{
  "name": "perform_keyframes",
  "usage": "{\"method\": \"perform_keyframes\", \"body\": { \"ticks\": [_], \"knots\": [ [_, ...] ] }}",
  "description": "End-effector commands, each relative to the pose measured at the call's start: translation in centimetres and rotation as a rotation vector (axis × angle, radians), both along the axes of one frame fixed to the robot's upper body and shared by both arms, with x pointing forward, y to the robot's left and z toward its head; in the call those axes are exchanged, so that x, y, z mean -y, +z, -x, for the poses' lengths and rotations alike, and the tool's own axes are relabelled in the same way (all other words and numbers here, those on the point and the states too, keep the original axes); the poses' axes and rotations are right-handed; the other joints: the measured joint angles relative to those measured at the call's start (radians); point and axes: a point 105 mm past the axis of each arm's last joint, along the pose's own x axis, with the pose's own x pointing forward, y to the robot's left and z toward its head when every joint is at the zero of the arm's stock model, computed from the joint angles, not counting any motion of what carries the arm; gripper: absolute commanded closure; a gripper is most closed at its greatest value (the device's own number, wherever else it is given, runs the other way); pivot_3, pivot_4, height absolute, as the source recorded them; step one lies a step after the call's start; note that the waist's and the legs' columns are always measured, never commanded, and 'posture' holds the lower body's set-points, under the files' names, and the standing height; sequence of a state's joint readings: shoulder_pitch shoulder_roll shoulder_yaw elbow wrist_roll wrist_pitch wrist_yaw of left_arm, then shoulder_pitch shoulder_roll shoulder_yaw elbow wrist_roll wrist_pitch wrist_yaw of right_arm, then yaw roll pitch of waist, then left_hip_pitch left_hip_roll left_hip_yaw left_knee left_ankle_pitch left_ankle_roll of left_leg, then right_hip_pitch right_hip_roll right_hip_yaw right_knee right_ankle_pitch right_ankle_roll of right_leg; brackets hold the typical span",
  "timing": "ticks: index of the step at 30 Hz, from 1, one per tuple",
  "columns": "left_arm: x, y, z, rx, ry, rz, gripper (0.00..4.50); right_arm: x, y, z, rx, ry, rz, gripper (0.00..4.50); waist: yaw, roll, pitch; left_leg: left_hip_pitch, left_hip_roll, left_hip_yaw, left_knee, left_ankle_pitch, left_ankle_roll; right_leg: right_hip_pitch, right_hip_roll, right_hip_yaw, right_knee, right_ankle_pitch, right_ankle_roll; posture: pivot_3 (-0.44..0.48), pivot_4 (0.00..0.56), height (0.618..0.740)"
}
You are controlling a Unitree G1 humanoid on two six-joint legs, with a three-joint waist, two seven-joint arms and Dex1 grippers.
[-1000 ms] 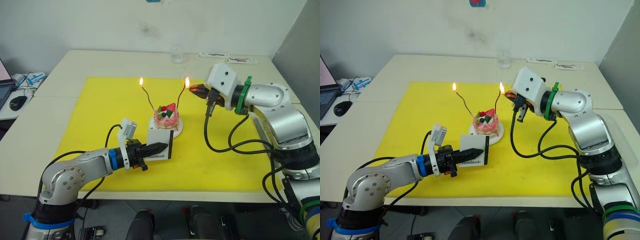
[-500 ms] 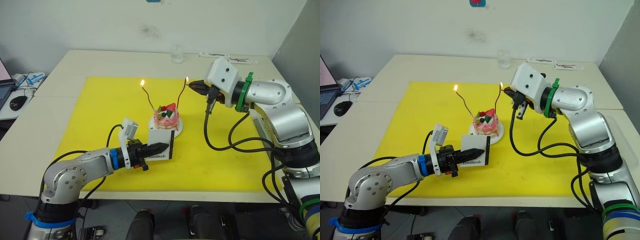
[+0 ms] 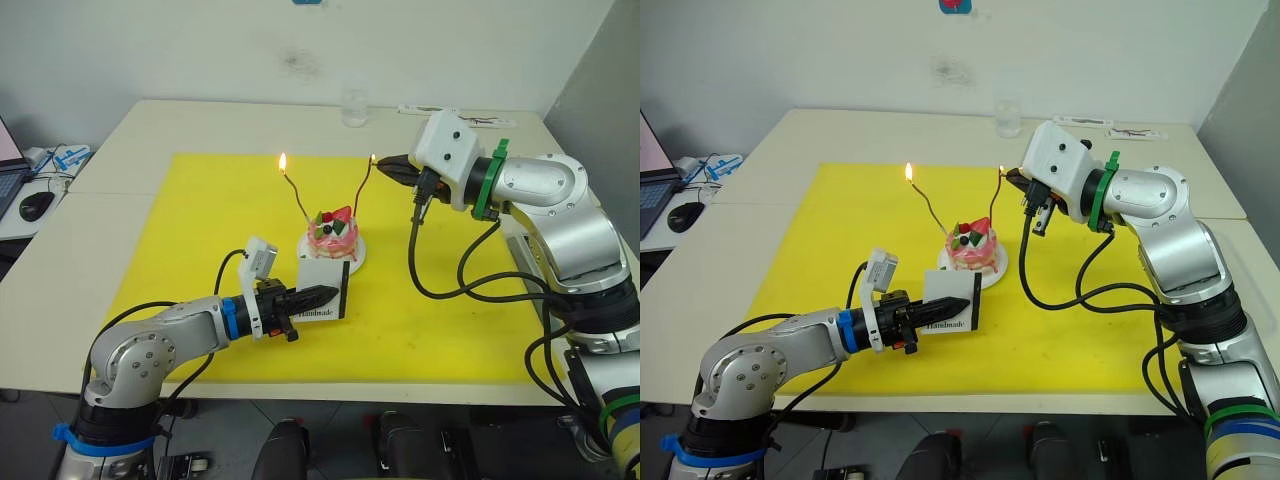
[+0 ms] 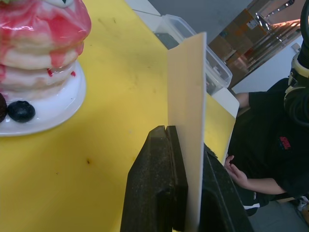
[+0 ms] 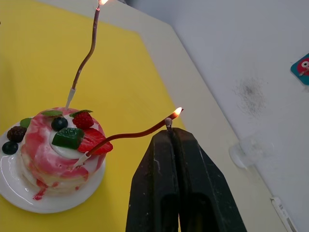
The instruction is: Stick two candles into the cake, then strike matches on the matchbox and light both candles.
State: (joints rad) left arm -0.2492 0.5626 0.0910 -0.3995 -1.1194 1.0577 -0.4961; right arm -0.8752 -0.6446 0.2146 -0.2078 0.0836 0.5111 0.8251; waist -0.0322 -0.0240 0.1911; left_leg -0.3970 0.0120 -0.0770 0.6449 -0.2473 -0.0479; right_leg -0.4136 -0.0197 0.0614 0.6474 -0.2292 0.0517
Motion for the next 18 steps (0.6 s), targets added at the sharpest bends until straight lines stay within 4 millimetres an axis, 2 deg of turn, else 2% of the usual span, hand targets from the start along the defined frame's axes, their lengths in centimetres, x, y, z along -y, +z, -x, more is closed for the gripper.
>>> {"method": "perform_keyframes", "body": {
  "ticks": [1,18],
  "knots": [
    [0.41,0.92,0.09,0.042,-0.024,0.019,4.5,0.52,2.01,0.24,0.083,-0.011,-0.007,4.47,0.0,0.0,0.0,0.0,0.0,0.0,0.0,0.0,0.0,0.0,0.0,0.0,0.0,0.0,0.0,0.0,0.15,0.74],
    [0.5,0.8,0.18,0.038,-0.033,0.02,4.5,0.37,1.91,0.38,0.111,0.001,0.015,4.47,0.0,0.0,0.0,0.0,0.0,0.0,0.0,0.0,0.0,0.0,0.0,0.0,0.0,0.0,0.0,0.0,0.15,0.74]
  ]
}}
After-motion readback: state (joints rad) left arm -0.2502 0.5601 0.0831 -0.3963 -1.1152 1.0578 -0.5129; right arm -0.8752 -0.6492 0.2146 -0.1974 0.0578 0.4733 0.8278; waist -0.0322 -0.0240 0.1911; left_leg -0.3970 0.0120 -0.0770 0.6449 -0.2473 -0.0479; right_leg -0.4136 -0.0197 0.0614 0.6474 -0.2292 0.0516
